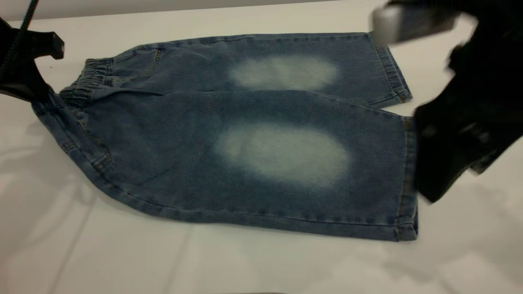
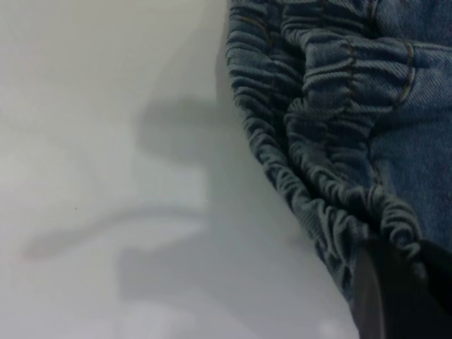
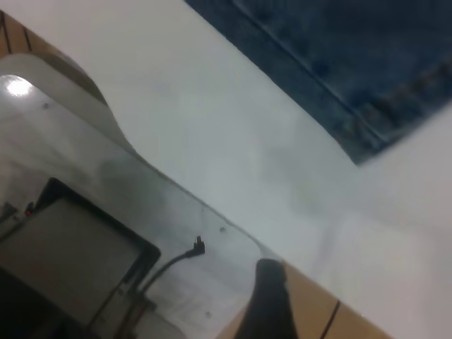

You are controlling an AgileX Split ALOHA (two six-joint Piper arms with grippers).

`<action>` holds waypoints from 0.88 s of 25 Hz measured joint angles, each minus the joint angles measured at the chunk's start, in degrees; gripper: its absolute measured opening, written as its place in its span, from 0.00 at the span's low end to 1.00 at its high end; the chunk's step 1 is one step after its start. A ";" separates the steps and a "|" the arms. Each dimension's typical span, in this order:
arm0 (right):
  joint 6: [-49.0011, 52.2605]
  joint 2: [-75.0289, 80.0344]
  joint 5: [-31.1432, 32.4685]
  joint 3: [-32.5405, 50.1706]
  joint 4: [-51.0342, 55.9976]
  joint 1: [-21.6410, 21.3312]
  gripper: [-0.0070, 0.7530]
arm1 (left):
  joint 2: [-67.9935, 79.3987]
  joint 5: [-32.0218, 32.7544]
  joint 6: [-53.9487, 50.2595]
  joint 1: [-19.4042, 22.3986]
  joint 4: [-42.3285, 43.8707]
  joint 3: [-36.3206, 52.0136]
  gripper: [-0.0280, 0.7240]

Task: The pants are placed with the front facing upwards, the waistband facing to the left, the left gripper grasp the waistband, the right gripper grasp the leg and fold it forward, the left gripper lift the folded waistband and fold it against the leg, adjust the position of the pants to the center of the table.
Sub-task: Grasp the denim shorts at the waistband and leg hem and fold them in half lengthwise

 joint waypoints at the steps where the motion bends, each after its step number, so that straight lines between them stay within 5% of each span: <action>1: 0.17 1.31 -1.27 0.00 0.00 0.94 0.69 | 0.00 -0.05 0.00 0.00 0.00 0.00 0.09; 22: 9.59 17.45 -15.56 -0.48 -3.30 1.89 0.68 | 0.00 -0.05 0.00 -0.04 -0.05 0.00 0.09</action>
